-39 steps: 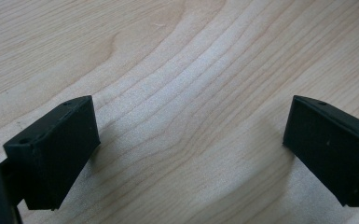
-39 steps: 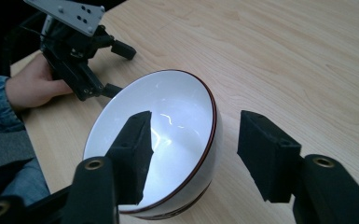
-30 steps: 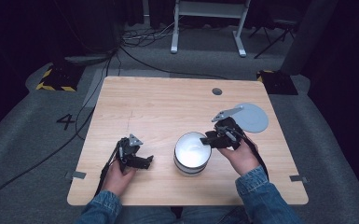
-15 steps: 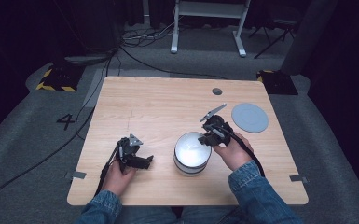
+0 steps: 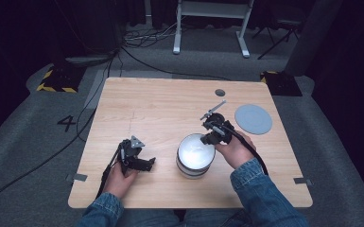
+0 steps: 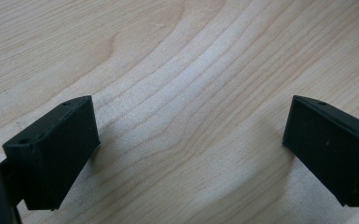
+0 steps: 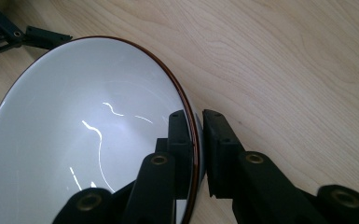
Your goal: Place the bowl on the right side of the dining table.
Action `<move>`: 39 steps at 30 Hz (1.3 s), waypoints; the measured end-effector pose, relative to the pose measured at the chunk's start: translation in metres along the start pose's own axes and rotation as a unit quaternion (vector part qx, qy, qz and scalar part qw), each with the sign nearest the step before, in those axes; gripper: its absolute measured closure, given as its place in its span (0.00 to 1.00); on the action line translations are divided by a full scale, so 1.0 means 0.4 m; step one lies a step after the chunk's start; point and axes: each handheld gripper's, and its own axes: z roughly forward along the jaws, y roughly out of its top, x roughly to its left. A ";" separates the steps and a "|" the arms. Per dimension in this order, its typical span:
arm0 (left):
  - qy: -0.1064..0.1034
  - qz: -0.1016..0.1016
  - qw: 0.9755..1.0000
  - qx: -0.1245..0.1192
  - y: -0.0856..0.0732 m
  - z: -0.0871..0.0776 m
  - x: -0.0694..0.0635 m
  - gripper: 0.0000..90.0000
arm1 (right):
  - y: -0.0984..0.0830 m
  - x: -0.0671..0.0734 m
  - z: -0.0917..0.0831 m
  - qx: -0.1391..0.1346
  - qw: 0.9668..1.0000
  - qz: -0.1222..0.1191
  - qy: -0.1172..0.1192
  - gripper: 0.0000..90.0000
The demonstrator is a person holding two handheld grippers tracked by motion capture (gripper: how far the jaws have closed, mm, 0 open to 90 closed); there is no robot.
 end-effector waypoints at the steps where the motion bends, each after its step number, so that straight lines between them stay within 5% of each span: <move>1: 0.000 0.000 1.000 0.000 0.000 0.000 0.000 0.04 | 0.002 0.000 -0.004 0.000 1.000 0.002 0.000 0.91; 26: -0.001 -0.001 1.000 0.000 0.000 0.000 0.000 0.04 | 0.062 -0.037 -0.097 -0.046 0.999 0.014 -0.005 0.91; 39: -0.001 -0.001 1.000 0.001 -0.001 -0.002 -0.002 0.04 | 0.087 -0.105 -0.130 -0.065 0.997 0.034 -0.029 0.91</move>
